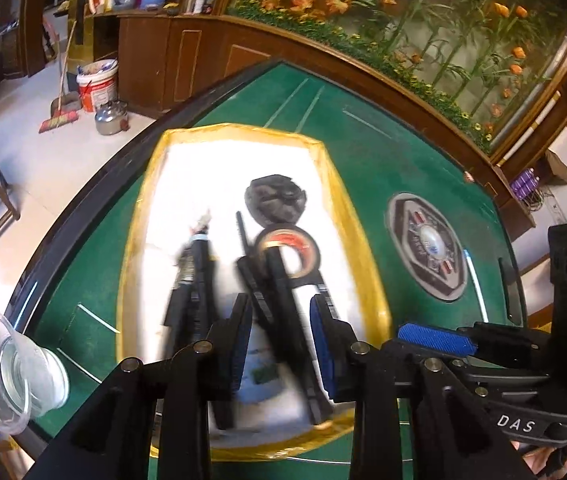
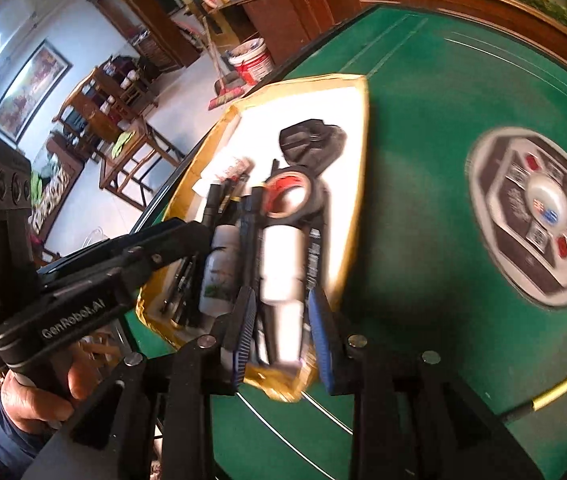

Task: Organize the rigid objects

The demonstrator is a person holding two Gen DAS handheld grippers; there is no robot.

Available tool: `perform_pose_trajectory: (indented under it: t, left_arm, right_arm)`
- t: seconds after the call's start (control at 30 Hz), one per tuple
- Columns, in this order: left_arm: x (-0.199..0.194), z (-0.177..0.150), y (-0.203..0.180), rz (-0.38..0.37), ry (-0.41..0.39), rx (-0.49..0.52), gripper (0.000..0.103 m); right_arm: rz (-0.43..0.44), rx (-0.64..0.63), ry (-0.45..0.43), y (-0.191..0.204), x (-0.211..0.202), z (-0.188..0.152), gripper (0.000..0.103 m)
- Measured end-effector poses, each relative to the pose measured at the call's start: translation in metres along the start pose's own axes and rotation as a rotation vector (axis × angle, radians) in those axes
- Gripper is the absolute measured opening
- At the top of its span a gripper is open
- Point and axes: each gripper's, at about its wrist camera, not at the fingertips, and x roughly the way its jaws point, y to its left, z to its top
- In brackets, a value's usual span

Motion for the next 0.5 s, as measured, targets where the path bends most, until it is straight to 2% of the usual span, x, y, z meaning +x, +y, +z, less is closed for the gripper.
perform_pose_trajectory:
  t: [0.23,0.43,0.5]
  left_arm:
    - [0.003,-0.006,-0.059,-0.036,0.008,0.092,0.031]
    - [0.016,-0.022,-0.129,-0.098,0.055,0.231,0.031]
    - [0.025,-0.03,-0.155,-0.123,0.09,0.3,0.039]
  right_arm:
    - [-0.021,0.089,-0.02,-0.049,-0.034,-0.032,0.029]
    - [-0.058,0.214,-0.058,-0.109,-0.075,-0.071,0.029]
    - [-0.074,0.268,-0.075,-0.131,-0.091,-0.086,0.029]
